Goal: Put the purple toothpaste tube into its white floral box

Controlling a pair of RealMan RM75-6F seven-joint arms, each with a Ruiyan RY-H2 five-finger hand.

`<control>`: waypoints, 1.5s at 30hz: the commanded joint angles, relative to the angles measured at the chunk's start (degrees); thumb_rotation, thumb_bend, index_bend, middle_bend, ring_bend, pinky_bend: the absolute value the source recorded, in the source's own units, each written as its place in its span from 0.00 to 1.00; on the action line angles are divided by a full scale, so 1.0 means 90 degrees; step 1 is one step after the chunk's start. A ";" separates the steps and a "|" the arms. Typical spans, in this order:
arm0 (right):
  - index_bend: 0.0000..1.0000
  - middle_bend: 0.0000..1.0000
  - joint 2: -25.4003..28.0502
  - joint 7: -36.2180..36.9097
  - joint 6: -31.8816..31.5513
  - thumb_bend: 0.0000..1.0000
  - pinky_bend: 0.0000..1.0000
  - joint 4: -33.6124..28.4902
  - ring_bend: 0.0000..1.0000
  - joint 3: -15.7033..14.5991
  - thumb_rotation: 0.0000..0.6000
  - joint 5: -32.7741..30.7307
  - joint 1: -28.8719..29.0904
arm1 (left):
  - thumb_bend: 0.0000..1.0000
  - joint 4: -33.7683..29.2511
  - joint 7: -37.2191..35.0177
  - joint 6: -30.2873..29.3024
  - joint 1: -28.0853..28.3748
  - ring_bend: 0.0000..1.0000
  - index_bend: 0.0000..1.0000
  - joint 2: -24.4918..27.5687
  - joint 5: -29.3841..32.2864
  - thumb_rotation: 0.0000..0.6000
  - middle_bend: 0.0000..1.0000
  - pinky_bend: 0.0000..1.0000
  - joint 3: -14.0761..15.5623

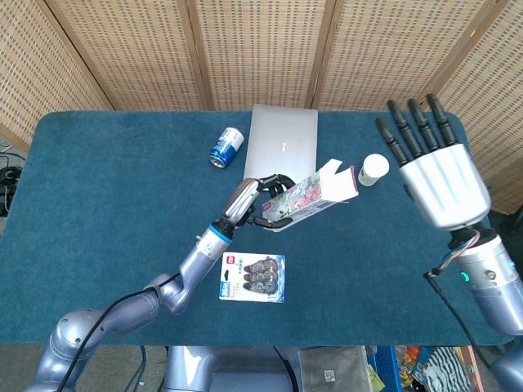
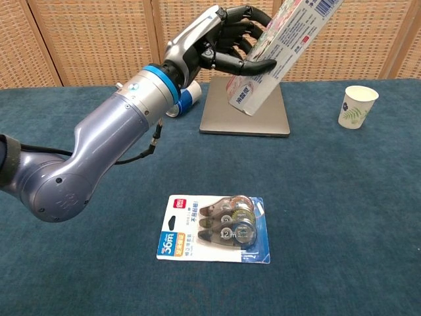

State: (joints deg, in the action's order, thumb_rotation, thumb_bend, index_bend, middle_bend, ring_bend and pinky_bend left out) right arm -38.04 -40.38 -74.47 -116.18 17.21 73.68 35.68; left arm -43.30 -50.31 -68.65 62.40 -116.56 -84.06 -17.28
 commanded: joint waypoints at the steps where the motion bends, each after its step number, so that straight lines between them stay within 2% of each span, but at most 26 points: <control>1: 0.00 0.00 0.0017 0.0499 0.0015 0.00 0.00 0.0360 0.00 -0.0133 1.00 -0.0120 -0.0268 | 0.31 0.0160 0.0306 -0.0041 -0.0032 0.50 0.53 0.0051 -0.0065 1.00 0.54 0.54 0.0084; 7: 0.00 0.00 -0.0425 0.1435 0.0109 0.00 0.00 0.1098 0.00 -0.0470 1.00 0.0008 -0.0624 | 0.31 0.0513 0.1401 0.0054 -0.0187 0.50 0.53 0.0513 -0.0530 1.00 0.54 0.54 0.0728; 12: 0.00 0.00 -0.0922 0.2179 0.0115 0.00 0.00 0.1774 0.00 -0.0742 1.00 0.0311 -0.0863 | 0.31 0.0115 0.2478 0.0542 -0.0636 0.50 0.53 0.1169 -0.0575 1.00 0.54 0.54 0.1279; 17: 0.00 0.00 -0.1288 0.2702 0.0114 0.00 0.00 0.2286 0.00 -0.0928 1.00 0.0564 -0.1017 | 0.31 -0.0333 0.3260 0.0948 -0.1061 0.50 0.53 0.1524 -0.0241 1.00 0.54 0.54 0.1440; 22: 0.00 0.00 -0.1490 0.3036 0.0057 0.00 0.00 0.2576 0.00 -0.1042 1.00 0.0766 -0.1146 | 0.31 -0.0386 0.3461 0.1245 -0.1278 0.49 0.53 0.1499 0.0053 1.00 0.54 0.54 0.1431; 24: 0.00 0.00 -0.1518 0.3138 -0.0006 0.00 0.00 0.2624 0.00 -0.1064 1.00 0.0854 -0.1198 | 0.31 -0.0291 0.3570 0.1308 -0.1318 0.45 0.53 0.1428 0.0075 1.00 0.51 0.50 0.1455; 25: 0.00 0.00 -0.1523 0.3166 -0.0028 0.00 0.00 0.2633 0.00 -0.1072 1.00 0.0885 -0.1216 | 0.31 -0.0269 0.3590 0.1336 -0.1332 0.36 0.49 0.1402 0.0086 1.00 0.42 0.43 0.1463; 26: 0.00 0.00 -0.1530 0.3210 -0.0065 0.00 0.00 0.2652 0.00 -0.1083 1.00 0.0935 -0.1247 | 0.31 -0.0243 0.3627 0.1419 -0.1349 0.23 0.39 0.1370 0.0107 1.00 0.27 0.30 0.1480; 27: 0.00 0.00 -0.1530 0.3271 -0.0118 0.00 0.00 0.2654 0.00 -0.1103 1.00 0.0963 -0.1302 | 0.31 -0.0277 0.3696 0.1757 -0.1357 0.15 0.29 0.1382 0.0167 1.00 0.17 0.21 0.1579; 28: 0.00 0.00 -0.1527 0.3323 -0.0159 0.00 0.00 0.2668 0.00 -0.1109 1.00 0.1000 -0.1338 | 0.31 -0.0398 0.3767 0.1922 -0.1342 0.05 0.14 0.1436 0.0250 1.00 0.06 0.08 0.1545; 29: 0.00 0.00 -0.1525 0.3349 -0.0176 0.00 0.00 0.2673 0.00 -0.1109 1.00 0.1013 -0.1353 | 0.31 -0.0487 0.3782 0.1976 -0.1343 0.00 0.04 0.1471 0.0293 1.00 0.00 0.02 0.1519; 30: 0.00 0.00 -0.1522 0.3409 -0.0223 0.00 0.00 0.2675 0.00 -0.1109 1.00 0.1030 -0.1395 | 0.31 -0.0702 0.3789 0.2018 -0.1361 0.00 0.01 0.1565 0.0362 1.00 0.00 0.00 0.1464; 32: 0.00 0.00 -0.1528 0.3505 -0.0309 0.00 0.00 0.2682 0.00 -0.1117 1.00 0.1069 -0.1467 | 0.30 -0.1074 0.3879 0.2014 -0.1414 0.00 0.00 0.1769 0.0418 1.00 0.00 0.00 0.1424; 36: 0.00 0.00 -0.1612 0.3743 -0.0511 0.00 0.00 0.2754 0.00 -0.1165 1.00 0.1177 -0.1639 | 0.26 -0.1999 0.4199 0.1699 -0.1662 0.00 0.00 0.2327 0.0528 1.00 0.00 0.00 0.1333; 40: 0.00 0.00 -0.1992 0.4266 -0.1097 0.00 0.00 0.3157 0.00 -0.1318 1.00 0.1660 -0.1934 | 0.22 -0.3353 0.4727 0.0510 -0.2454 0.00 0.00 0.3288 0.0729 1.00 0.00 0.00 0.1205; 45: 0.00 0.00 -0.2465 0.4689 -0.1421 0.00 0.00 0.3655 0.00 -0.1557 1.00 0.2047 -0.2172 | 0.17 -0.4639 0.5475 -0.0860 -0.3467 0.00 0.00 0.4244 0.0844 1.00 0.00 0.00 0.1310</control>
State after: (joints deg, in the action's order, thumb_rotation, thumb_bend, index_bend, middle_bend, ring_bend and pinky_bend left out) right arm -58.70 0.80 -85.96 -84.75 4.18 90.78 17.20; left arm -77.46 -6.44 -67.77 38.26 -85.05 -77.92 -5.67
